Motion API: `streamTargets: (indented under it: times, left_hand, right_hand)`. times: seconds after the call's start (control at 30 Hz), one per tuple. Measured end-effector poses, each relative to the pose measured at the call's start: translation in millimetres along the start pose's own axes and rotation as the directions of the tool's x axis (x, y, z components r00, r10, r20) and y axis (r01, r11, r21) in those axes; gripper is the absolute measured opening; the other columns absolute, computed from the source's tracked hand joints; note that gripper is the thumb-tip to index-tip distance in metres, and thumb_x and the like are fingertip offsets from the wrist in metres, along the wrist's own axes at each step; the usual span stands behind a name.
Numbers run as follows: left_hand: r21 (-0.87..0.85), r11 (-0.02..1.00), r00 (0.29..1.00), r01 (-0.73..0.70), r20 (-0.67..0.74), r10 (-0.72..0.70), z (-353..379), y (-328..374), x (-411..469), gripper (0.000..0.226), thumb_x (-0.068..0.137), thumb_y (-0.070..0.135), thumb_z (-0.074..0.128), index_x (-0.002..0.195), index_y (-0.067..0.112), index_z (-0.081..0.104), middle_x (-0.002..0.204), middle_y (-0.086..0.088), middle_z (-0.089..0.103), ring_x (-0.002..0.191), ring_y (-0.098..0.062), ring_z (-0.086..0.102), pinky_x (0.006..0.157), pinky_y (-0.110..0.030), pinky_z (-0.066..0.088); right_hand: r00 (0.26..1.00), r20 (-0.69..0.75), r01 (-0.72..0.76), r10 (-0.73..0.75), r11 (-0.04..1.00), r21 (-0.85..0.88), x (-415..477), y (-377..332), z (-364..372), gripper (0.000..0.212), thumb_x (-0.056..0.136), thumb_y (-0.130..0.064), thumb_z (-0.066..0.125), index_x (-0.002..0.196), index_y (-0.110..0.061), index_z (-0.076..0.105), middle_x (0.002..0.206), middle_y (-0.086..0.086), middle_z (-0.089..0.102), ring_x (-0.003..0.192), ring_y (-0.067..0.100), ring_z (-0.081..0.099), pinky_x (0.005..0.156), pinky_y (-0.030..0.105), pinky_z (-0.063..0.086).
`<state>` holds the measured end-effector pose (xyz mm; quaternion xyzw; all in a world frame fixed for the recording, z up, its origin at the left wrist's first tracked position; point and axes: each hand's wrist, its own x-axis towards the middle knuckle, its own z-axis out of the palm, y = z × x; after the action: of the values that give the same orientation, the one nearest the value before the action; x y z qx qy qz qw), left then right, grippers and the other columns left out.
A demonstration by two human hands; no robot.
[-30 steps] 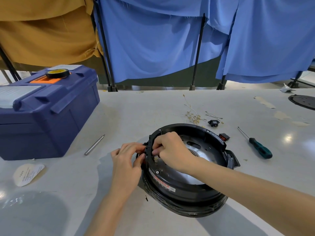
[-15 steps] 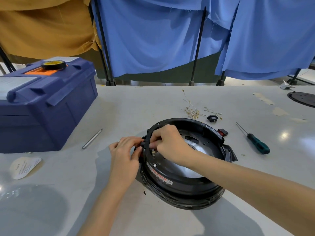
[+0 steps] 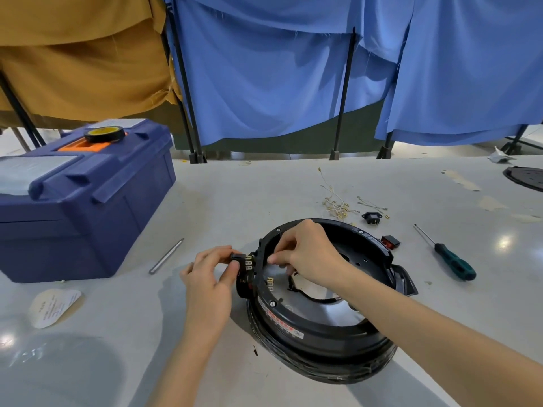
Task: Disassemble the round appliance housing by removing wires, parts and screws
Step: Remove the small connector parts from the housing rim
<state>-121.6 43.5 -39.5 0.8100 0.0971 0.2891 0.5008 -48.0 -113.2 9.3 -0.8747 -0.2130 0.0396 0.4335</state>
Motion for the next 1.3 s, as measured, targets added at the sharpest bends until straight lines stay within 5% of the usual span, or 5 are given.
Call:
streamTargets:
  times: [0.27, 0.47, 0.6, 0.8, 1.3]
  left_hand:
    - [-0.115, 0.976, 0.983, -0.184, -0.001, 0.185, 6, 47, 8, 0.013, 0.08, 0.028, 0.057, 0.088, 0.031, 0.066, 0.1, 0.012, 0.066, 0.109, -0.013, 0.056, 0.099, -0.055, 0.036]
    - [-0.078, 0.997, 0.995, -0.028, 0.092, 0.035, 20, 44, 8, 0.034, 0.081, 0.059, 0.054, 0.108, 0.04, 0.063, 0.112, 0.02, 0.062, 0.12, -0.011, 0.051, 0.105, -0.047, 0.037]
    - [-0.178, 0.967, 0.975, 0.183, 0.158, -0.156, 26, 29, 6, 0.029, 0.084, 0.037, 0.067, 0.113, 0.031, 0.067, 0.108, 0.024, 0.064, 0.117, -0.006, 0.056, 0.101, -0.025, 0.042]
    - [-0.323, 0.907, 0.962, 0.269, 0.133, -0.238, 33, 22, 5, 0.023, 0.084, 0.018, 0.071, 0.105, 0.025, 0.074, 0.104, 0.004, 0.074, 0.105, -0.018, 0.066, 0.1, -0.047, 0.047]
    - [-0.372, 0.889, 0.963, 0.266, 0.145, -0.227, 33, 17, 4, 0.021, 0.084, 0.02, 0.07, 0.103, 0.03, 0.074, 0.104, -0.001, 0.074, 0.106, -0.02, 0.066, 0.099, -0.046, 0.048]
  right_hand:
    - [0.98, -0.026, 0.198, -0.199, 0.936, 0.29, -10, -23, -15, 0.022, 0.073, -0.006, 0.08, 0.092, -0.015, 0.075, 0.079, 0.007, 0.074, 0.074, 0.02, 0.071, 0.077, 0.029, 0.059]
    - [0.95, -0.308, 0.14, -0.046, 0.947, 0.29, -10, -2, -61, 0.022, 0.077, 0.005, 0.072, 0.079, -0.016, 0.067, 0.063, 0.005, 0.07, 0.049, 0.011, 0.063, 0.052, 0.019, 0.053]
    - [0.862, -0.474, -0.041, 0.182, 0.955, 0.293, -3, 53, -121, 0.019, 0.081, 0.009, 0.067, 0.077, -0.01, 0.064, 0.059, 0.004, 0.067, 0.043, 0.01, 0.06, 0.044, 0.014, 0.045]
    - [0.782, -0.455, -0.418, 0.426, 0.9, 0.124, 2, 141, -157, 0.017, 0.088, 0.005, 0.056, 0.085, -0.003, 0.071, 0.076, 0.017, 0.07, 0.054, 0.02, 0.059, 0.049, 0.025, 0.04]
    - [0.757, -0.48, -0.54, 0.444, 0.838, -0.077, 19, 160, -144, 0.021, 0.088, 0.006, 0.051, 0.086, 0.008, 0.072, 0.084, 0.026, 0.07, 0.086, 0.039, 0.066, 0.079, 0.042, 0.053]
